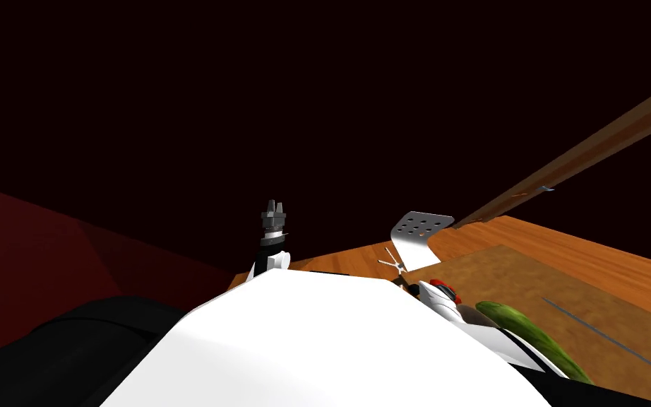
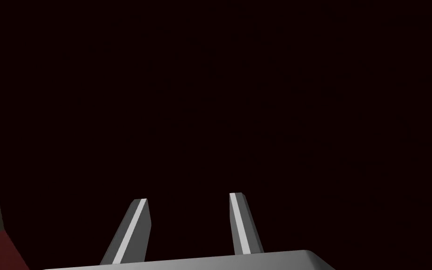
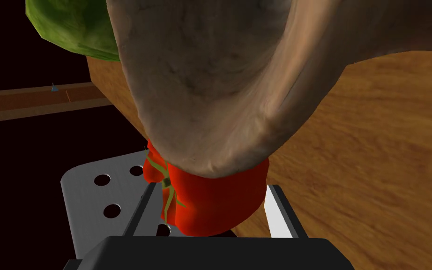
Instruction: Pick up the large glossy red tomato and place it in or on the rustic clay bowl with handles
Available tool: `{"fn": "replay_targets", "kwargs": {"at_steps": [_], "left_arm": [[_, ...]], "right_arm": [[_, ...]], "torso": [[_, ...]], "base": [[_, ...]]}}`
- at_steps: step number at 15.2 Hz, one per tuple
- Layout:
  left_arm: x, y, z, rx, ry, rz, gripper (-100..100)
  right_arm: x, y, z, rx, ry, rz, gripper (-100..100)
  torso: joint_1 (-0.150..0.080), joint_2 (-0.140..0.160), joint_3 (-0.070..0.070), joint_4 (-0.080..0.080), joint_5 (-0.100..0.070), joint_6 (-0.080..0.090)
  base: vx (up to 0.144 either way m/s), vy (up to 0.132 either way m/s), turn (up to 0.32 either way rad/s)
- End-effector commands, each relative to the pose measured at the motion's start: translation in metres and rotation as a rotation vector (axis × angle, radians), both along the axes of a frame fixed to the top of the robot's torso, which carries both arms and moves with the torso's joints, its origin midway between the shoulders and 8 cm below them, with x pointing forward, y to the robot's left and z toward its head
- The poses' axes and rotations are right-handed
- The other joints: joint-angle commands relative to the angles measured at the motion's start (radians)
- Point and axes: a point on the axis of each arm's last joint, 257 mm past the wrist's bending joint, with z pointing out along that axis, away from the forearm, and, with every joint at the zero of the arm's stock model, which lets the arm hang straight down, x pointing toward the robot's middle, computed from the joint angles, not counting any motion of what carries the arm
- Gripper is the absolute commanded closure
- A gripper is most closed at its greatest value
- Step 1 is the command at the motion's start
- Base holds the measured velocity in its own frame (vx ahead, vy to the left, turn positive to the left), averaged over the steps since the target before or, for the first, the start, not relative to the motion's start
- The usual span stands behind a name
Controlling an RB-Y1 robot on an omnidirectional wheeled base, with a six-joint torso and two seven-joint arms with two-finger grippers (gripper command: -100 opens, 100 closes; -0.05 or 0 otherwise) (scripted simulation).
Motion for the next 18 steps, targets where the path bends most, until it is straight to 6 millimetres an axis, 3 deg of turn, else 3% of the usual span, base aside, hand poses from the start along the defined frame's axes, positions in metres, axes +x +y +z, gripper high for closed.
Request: {"fn": "replay_targets", "kwargs": {"at_steps": [1, 2, 5, 8, 12, 15, 16, 18], "left_arm": [[0.0, 0.0, 0.0, 0.0, 0.0, 0.0, 0], [0.0, 0.0, 0.0, 0.0, 0.0, 0.0, 0], [0.0, 0.0, 0.0, 0.0, 0.0, 0.0, 0], [0.0, 0.0, 0.0, 0.0, 0.0, 0.0, 0], [0.0, 0.0, 0.0, 0.0, 0.0, 0.0, 0], [0.0, 0.0, 0.0, 0.0, 0.0, 0.0, 0], [0.0, 0.0, 0.0, 0.0, 0.0, 0.0, 0], [0.0, 0.0, 0.0, 0.0, 0.0, 0.0, 0]], "right_arm": [[0.002, 0.0, 0.001, 0.0, 0.001, 0.005, 100], [0.018, 0.004, 0.003, 0.0, 0.0, 0.051, 100], [0.042, 0.01, 0.007, 0.0, 0.0, 0.121, 100], [0.042, 0.01, 0.007, 0.0, 0.0, 0.121, 100], [0.065, 0.018, 0.011, -0.002, 0.001, 0.19, 100], [0.063, 0.016, 0.01, -0.001, 0.0, 0.184, 100], [0.096, 0.022, 0.023, -0.017, -0.028, 0.231, 100], [0.096, 0.022, 0.023, -0.017, -0.028, 0.231, 100]], "torso": [[0.0, 0.0, 0.0, 0.0, 0.0, 0.0], [0.0, 0.0, 0.0, 0.0, 0.0, -0.001], [0.002, -0.002, -0.001, 0.0, 0.0, 0.002], [0.003, -0.003, -0.001, 0.0, 0.001, -0.002], [0.0, 0.0, 0.0, 0.0, 0.001, 0.001], [0.001, 0.0, 0.0, 0.0, 0.001, -0.001], [0.0, 0.001, 0.0, 0.0, 0.001, -0.001], [0.004, 0.004, 0.003, 0.002, 0.002, -0.003]], "base": [[0.038, 0.039, -0.028], [0.059, 0.037, -0.241], [0.111, 0.074, -0.433], [0.062, 0.063, -0.054], [0.045, 0.034, -0.211], [0.036, 0.037, -0.076], [-0.038, 0.055, -0.034], [-0.064, 0.085, 0.001]]}}
